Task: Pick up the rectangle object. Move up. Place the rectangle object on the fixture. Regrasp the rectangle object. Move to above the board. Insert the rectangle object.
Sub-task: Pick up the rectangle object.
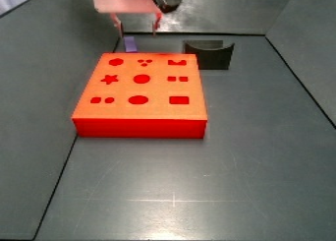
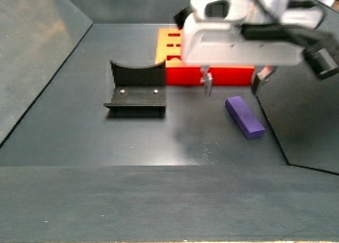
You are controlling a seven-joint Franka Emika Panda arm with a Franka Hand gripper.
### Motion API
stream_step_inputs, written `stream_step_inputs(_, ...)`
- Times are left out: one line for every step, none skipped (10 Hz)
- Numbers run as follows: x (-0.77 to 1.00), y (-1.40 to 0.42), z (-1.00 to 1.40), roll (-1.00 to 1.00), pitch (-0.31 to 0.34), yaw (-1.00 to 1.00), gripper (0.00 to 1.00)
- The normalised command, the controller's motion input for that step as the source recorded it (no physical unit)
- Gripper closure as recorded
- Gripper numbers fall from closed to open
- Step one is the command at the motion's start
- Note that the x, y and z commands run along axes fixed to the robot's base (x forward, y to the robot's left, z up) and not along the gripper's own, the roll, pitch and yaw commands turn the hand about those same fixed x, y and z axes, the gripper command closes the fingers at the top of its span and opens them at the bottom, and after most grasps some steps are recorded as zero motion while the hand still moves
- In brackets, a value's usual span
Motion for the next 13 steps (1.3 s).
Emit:
stream_step_inputs(0.00,0.04,-0.90,-0.12,0.020,0.00,0.00)
stream_step_inputs(0.00,0.06,-0.79,-0.17,0.000,0.04,0.00)
stream_step_inputs(-0.03,0.00,-0.71,-0.09,-0.007,0.03,0.00)
stream_step_inputs(-0.27,0.00,-0.55,-0.12,-0.156,0.05,0.00)
stream_step_inputs(-0.24,0.00,-0.42,-0.13,-0.139,0.03,0.00)
stream_step_inputs(-0.26,0.00,-0.34,-0.13,-0.156,0.03,0.00)
stream_step_inputs(-0.18,0.00,-0.43,-0.08,-0.107,0.03,0.00)
stream_step_inputs(-0.19,0.00,-0.61,-0.08,-0.136,0.03,0.00)
stream_step_inputs(-0.13,0.00,-0.50,-0.10,-0.091,0.01,0.00)
stream_step_inputs(-0.04,0.00,-0.23,-0.12,-0.021,0.00,0.00)
stream_step_inputs(0.00,-0.05,0.00,0.01,0.013,0.00,0.00)
stream_step_inputs(0.00,-0.04,0.00,0.03,0.000,0.00,0.00)
stream_step_inputs(0.00,0.00,0.00,0.00,0.000,0.00,1.00)
